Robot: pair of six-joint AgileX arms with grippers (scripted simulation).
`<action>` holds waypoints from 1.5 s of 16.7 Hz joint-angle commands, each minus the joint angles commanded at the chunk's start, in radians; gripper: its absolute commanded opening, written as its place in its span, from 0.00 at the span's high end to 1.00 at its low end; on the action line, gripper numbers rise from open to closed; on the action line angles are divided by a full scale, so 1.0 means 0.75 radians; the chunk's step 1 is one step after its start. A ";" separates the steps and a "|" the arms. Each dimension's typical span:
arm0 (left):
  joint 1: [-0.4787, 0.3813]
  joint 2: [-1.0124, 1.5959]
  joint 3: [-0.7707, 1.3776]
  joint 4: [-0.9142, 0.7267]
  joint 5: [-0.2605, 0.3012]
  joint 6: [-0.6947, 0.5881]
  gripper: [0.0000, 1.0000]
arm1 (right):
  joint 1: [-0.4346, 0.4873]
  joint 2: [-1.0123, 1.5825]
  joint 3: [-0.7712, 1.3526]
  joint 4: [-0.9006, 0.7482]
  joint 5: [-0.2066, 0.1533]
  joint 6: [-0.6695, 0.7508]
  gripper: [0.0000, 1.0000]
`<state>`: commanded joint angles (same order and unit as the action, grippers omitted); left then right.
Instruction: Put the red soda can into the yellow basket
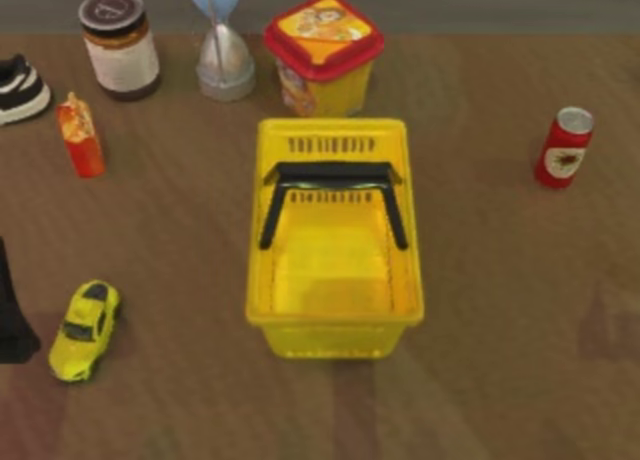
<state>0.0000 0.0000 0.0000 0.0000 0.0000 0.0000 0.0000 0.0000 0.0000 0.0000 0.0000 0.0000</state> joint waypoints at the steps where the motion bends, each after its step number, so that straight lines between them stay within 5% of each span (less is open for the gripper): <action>1: 0.000 0.000 0.000 0.000 0.000 0.000 0.00 | 0.000 0.000 0.000 0.000 0.000 0.000 0.00; 6: 0.000 0.000 0.000 0.000 0.000 0.000 0.00 | 0.022 0.120 0.116 -0.074 -0.017 -0.029 0.00; 11: 0.000 0.000 0.000 0.000 0.000 0.000 0.00 | 0.065 0.530 0.530 -0.320 -0.043 -0.125 0.00; 25: 0.000 0.000 0.000 0.000 0.000 0.000 0.00 | 0.142 2.440 2.510 -1.464 -0.032 -0.557 0.00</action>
<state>0.0000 0.0000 0.0000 0.0000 0.0000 0.0000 0.1062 1.8303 1.8821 -1.0983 -0.0242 -0.4176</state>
